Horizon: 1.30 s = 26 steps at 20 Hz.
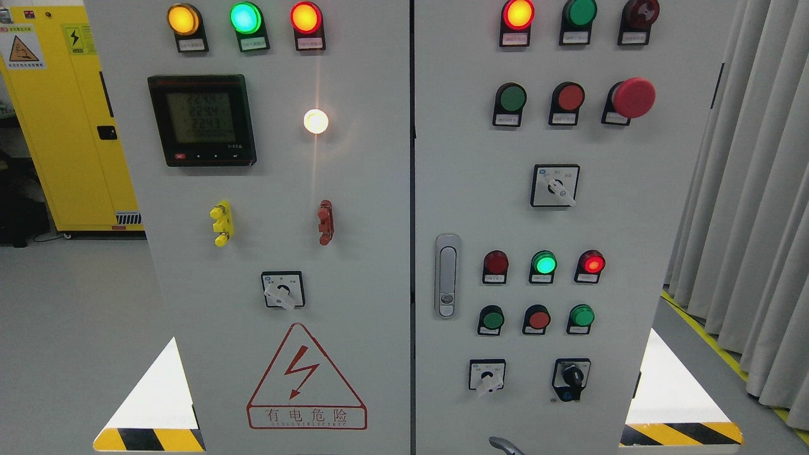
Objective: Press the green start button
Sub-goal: 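Raise the right hand toward the green push button on the lower row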
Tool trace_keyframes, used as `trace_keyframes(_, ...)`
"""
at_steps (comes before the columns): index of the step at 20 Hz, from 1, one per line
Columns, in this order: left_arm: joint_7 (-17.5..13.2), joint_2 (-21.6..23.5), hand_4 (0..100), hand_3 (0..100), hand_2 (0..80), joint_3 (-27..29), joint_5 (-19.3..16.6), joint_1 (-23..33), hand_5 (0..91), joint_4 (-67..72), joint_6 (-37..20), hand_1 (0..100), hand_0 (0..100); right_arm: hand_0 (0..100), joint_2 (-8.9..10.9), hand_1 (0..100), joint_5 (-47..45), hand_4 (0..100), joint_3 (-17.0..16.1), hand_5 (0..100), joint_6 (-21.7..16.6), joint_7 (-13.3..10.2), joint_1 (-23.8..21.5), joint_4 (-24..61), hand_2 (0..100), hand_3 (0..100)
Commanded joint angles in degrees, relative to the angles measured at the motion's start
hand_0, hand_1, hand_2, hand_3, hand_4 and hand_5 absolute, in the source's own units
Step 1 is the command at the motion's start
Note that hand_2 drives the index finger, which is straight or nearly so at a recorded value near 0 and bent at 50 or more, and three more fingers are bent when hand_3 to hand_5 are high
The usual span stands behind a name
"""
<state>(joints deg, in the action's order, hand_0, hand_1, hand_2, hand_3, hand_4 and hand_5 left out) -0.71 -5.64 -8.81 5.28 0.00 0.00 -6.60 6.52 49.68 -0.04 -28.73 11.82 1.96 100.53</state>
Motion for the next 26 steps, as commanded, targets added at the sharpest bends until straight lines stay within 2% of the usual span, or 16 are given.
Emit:
trace_keyframes(1,0.01,-0.43,0,0,0.0,-0.06,-0.01,-1.93,0.0,-1.58,0.00,56,12,26,0.16,68,4.63,77,-1.11,77,0.08,-0.13,4.72,5.03,0,71)
trace_keyframes(8,0.01,-0.43,0,0,0.0,-0.06,-0.01,-1.93,0.0,-1.58,0.00,56,12,27,0.16,71,6.74,77,-1.11,77,0.43,0.04,8.06,5.21,0,71)
trace_keyframes(16,0.01,-0.43,0,0,0.0,-0.06,-0.01,-1.93,0.0,-1.58,0.00,56,12,31,0.08,72,7.54,78,-1.28,79,2.54,0.22,11.84,0.03,0,73)
trace_keyframes(22,0.01,-0.43,0,0,0.0,-0.06,-0.01,-1.93,0.0,-1.58,0.00,56,12,33,0.08,72,7.54,78,-1.55,80,2.72,0.30,13.51,-0.42,0,74)
trace_keyframes(26,0.01,-0.43,0,0,0.0,-0.06,-0.01,-1.93,0.0,-1.58,0.00,56,12,34,0.16,72,7.45,78,-1.55,80,4.21,0.48,15.00,-1.47,0,75)
